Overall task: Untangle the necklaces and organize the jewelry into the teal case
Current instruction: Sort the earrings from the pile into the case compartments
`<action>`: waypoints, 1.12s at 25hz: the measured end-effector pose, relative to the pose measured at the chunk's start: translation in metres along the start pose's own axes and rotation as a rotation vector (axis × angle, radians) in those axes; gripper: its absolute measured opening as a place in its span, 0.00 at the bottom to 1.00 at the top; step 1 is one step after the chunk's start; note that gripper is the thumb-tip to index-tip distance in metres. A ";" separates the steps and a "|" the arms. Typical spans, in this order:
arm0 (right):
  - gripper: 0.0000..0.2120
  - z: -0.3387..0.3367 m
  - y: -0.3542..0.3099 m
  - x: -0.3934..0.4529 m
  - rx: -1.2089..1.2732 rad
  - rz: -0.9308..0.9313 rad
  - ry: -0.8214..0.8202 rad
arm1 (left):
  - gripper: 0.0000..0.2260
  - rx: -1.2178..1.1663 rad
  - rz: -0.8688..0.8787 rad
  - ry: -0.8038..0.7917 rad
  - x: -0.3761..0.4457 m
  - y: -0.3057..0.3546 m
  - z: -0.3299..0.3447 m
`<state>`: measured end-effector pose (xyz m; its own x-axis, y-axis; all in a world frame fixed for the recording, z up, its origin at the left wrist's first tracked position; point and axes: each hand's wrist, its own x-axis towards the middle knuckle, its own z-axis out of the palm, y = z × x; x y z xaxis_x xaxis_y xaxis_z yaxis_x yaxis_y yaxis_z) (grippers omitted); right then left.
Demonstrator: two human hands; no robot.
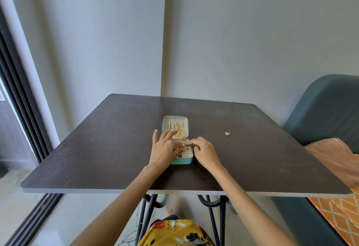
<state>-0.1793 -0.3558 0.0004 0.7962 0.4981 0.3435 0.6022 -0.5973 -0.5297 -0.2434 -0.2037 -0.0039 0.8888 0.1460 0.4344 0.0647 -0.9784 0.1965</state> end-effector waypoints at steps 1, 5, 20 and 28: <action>0.17 0.000 0.000 0.000 -0.001 -0.002 -0.002 | 0.12 0.009 0.003 0.001 0.000 0.000 0.000; 0.18 0.000 0.003 0.000 0.006 -0.006 -0.007 | 0.13 0.023 0.005 -0.009 0.001 0.000 -0.001; 0.12 -0.050 0.102 0.039 -0.162 0.456 0.259 | 0.16 -0.309 -0.236 0.105 0.009 -0.001 -0.005; 0.07 -0.047 0.115 0.055 -0.179 0.499 0.232 | 0.12 -0.324 -0.230 0.047 0.008 -0.003 -0.002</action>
<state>-0.0637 -0.4261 -0.0054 0.9663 -0.0101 0.2570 0.1346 -0.8315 -0.5389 -0.2375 -0.1991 0.0009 0.8455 0.3697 0.3852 0.1062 -0.8235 0.5572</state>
